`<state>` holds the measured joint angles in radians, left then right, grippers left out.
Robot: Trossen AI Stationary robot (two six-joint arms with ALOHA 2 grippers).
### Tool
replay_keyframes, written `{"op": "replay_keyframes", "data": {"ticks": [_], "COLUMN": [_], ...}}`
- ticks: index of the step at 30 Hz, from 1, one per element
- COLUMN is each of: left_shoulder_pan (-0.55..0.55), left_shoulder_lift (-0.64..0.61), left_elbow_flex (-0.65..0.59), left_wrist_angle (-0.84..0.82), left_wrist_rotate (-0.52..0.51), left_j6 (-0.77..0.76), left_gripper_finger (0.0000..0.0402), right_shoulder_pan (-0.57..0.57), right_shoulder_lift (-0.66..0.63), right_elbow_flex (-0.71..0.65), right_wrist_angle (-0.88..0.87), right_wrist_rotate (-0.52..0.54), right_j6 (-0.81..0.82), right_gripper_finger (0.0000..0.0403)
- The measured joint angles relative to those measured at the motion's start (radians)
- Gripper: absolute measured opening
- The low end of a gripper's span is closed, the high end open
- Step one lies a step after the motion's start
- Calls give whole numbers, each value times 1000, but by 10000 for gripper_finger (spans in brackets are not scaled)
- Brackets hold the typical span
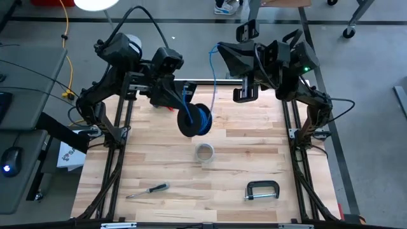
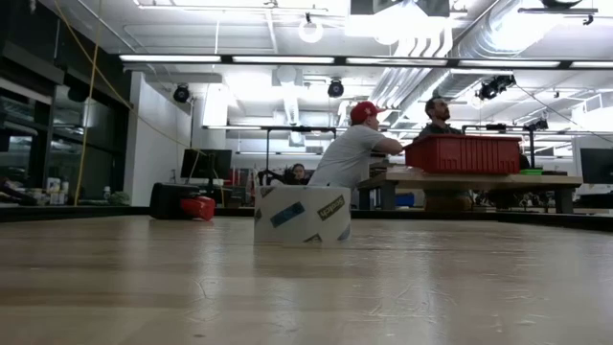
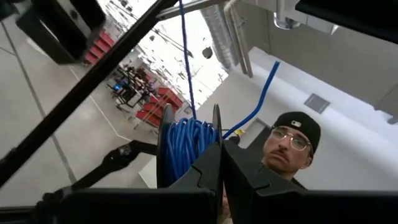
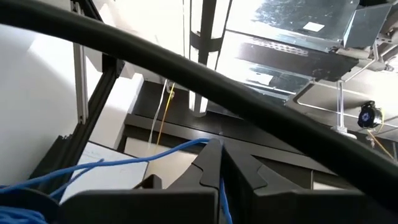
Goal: Coil cords
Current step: Coil the blue wire on the spool
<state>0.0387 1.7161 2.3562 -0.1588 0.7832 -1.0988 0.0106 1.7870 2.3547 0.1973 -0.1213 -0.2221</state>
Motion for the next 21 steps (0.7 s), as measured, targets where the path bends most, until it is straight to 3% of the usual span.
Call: {"op": "replay_keyframes", "data": {"ticks": [7, 15, 21], "left_shoulder_pan": [-27, -5, -3], "left_shoulder_lift": [0, 31, 32], "left_elbow_flex": [0, 0, 0], "left_wrist_angle": [7, 238, 246], "left_wrist_rotate": [11, 37, 51], "left_j6": [-70, -204, -176], "left_gripper_finger": [5, 5, 5], "right_shoulder_pan": [-30, -63, -63], "right_shoulder_lift": [1, 51, 37], "right_elbow_flex": [0, -1, 0], "right_wrist_angle": [12, -16, -46], "right_wrist_rotate": [44, 30, 23], "right_j6": [24, 212, 229], "right_gripper_finger": [0, 0, 0]}}
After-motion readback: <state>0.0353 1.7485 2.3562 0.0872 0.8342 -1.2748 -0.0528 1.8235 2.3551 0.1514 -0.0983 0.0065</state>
